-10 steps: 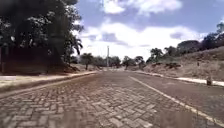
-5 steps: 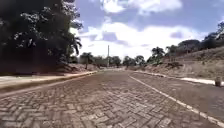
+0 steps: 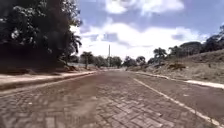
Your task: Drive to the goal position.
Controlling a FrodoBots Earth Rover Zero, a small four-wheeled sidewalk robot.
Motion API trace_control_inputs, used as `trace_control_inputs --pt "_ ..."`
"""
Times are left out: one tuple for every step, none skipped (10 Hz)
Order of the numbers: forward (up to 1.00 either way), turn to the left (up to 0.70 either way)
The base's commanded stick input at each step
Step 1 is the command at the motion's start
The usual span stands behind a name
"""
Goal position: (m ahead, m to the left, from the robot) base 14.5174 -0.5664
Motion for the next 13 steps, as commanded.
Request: trace_control_inputs --pt "1.0 0.0" --pt "1.0 0.0" --pt "1.0 0.0" --pt "1.0 0.0" --pt "1.0 0.0" --pt "1.0 0.0" --pt "1.0 0.0" --pt "1.0 0.0" --pt "1.0 0.0" --pt "1.0 0.0" --pt "1.0 0.0" --pt "1.0 0.0" --pt "1.0 0.0"
